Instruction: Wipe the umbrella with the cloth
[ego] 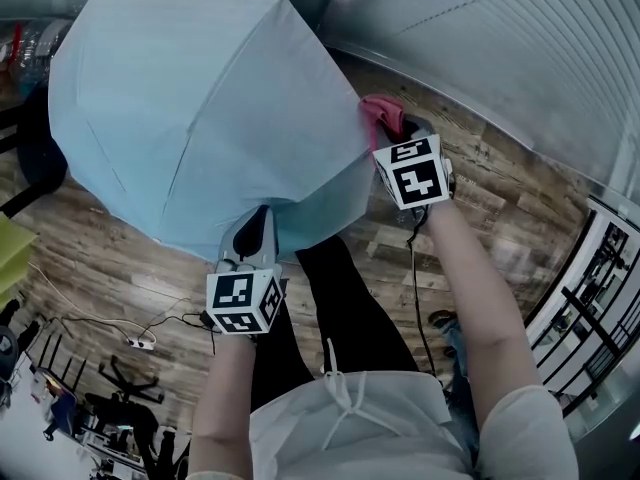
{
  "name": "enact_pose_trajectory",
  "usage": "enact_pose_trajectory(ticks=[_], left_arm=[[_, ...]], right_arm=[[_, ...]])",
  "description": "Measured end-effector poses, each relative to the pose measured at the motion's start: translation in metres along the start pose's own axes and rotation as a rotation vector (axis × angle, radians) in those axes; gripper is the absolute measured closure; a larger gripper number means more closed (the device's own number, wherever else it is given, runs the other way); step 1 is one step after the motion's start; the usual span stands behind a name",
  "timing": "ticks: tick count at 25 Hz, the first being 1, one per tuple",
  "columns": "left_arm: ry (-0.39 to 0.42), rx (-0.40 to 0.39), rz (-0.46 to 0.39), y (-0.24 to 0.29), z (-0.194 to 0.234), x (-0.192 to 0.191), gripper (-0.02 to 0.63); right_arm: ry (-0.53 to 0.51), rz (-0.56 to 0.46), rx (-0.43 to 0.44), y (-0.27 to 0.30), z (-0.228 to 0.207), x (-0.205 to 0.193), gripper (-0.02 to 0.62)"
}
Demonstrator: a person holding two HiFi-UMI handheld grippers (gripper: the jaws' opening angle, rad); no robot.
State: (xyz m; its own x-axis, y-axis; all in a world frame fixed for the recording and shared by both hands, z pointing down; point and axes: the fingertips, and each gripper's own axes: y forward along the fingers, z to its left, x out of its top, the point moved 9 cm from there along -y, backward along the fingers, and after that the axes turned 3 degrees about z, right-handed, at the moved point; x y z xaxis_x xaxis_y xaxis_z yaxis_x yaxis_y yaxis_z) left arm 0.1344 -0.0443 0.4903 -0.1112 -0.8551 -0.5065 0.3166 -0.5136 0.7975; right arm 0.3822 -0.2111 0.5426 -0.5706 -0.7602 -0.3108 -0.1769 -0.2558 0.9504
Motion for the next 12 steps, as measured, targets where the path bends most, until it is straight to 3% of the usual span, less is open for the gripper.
enact_pose_trajectory(ticks=[3, 6, 12], left_arm=[[0.022, -0.013, 0.013, -0.008, 0.005, -0.008, 0.6], [0.048, -0.036, 0.018, -0.018, 0.011, -0.017, 0.599], [0.1, -0.109, 0.002, -0.047, 0.028, -0.038, 0.6]], right_arm=[[0.01, -0.017, -0.051, -0.017, 0.0, -0.004, 0.535], [0.064, -0.035, -0.044, -0.04, 0.014, -0.011, 0.535], [0.149, -0.067, -0.071, -0.081, 0.075, -0.033, 0.535]])
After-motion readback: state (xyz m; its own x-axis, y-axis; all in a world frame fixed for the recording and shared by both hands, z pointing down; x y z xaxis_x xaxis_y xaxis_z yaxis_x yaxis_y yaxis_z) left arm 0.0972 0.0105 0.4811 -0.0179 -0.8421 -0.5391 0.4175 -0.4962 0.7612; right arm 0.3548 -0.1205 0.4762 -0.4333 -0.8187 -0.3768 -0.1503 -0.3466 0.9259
